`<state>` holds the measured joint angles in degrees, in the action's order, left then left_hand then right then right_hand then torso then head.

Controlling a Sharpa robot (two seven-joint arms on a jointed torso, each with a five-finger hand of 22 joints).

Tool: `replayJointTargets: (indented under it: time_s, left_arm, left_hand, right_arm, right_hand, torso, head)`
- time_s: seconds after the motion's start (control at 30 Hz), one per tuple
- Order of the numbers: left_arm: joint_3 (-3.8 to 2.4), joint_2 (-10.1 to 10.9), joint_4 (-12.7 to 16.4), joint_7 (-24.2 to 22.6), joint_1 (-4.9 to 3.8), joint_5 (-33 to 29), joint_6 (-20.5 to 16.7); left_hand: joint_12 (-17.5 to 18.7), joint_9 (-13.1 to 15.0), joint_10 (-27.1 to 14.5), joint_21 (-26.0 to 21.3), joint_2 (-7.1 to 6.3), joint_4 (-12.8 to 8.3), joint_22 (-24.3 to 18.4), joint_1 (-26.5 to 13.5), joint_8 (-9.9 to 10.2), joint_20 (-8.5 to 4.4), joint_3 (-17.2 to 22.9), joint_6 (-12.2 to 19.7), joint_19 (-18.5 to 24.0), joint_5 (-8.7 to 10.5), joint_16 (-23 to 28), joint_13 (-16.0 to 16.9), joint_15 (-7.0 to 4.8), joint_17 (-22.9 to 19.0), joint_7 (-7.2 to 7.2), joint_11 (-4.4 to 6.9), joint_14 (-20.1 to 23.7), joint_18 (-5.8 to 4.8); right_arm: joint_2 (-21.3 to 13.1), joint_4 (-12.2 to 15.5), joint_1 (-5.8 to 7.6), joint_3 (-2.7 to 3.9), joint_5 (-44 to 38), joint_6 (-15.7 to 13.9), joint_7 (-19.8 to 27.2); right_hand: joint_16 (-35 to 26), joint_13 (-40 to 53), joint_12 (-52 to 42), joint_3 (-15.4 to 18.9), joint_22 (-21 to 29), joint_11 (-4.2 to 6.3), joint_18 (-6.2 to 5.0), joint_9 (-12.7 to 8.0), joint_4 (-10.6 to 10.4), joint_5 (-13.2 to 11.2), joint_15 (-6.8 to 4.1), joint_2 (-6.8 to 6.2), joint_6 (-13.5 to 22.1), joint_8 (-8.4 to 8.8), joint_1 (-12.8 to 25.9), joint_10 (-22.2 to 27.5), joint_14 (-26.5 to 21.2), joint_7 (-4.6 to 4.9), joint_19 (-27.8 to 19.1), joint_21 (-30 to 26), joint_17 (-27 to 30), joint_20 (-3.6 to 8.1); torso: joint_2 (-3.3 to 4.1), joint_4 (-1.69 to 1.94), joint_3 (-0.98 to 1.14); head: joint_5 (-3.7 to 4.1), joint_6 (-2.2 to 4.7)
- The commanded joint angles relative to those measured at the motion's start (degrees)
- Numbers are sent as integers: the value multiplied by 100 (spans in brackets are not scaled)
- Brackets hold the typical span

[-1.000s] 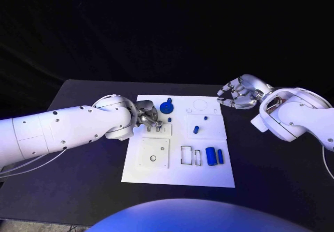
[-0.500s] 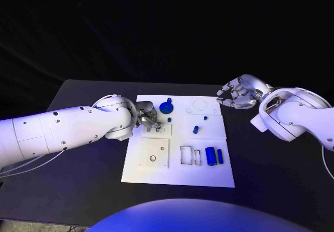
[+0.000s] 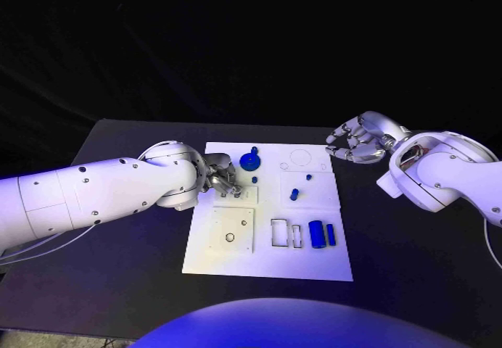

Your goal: Assemble the parts on the task board

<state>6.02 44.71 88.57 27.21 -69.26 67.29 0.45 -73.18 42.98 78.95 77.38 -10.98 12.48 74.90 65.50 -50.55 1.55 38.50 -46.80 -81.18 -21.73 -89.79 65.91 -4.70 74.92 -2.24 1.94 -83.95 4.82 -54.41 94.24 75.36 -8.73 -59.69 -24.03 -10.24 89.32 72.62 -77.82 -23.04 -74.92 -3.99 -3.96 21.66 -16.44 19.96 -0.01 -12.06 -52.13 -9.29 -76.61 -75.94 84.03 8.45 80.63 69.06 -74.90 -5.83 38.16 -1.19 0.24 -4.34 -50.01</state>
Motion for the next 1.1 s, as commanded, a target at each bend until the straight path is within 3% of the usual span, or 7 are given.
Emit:
replayJointTargets:
  time_s: [0.03,0.5,1.1]
  left_arm:
    - [29,-7,-3,130,32,-1,297]
    - [23,6,-1,124,32,-185,172]
    - [20,1,4,156,31,-289,330]
  left_hand:
    - [-13,-5,37,-15,5,-968,222,45,28,-23,979,-20,-21,-34,-21,8,-42,1508,31,14,-605,-113]
    - [-47,-19,68,-7,1,-972,233,67,33,-24,973,-45,-28,-78,-21,55,-44,1508,34,21,-605,-115]
    - [-63,-31,85,-4,-9,-973,240,76,36,-26,963,-71,-33,-132,-21,79,-48,1508,38,25,-605,-116]
  right_arm:
    - [-2,9,-3,0,-14,49,15]
    - [-32,9,-4,0,-13,30,22]
    - [-18,-23,-7,0,-8,38,19]
  right_hand:
    - [-25,-1,-6,-34,-305,32,-81,6,1,37,-47,-11,41,-21,59,-19,547,-2,6,-19,-1324,30]
    - [-26,-5,-5,-51,-300,32,-83,7,0,51,-47,-5,43,-24,79,-17,546,-1,3,-31,-1321,30]
    - [-25,-4,-7,-84,-300,32,-84,9,1,90,-48,6,47,-29,114,-19,547,-2,3,-36,-1324,31]
  torso:
    - [-1,-1,2]
    - [3,2,3]
    - [0,-1,2]
  head:
    - [-3,1]
    - [-29,1]
    - [-30,1]
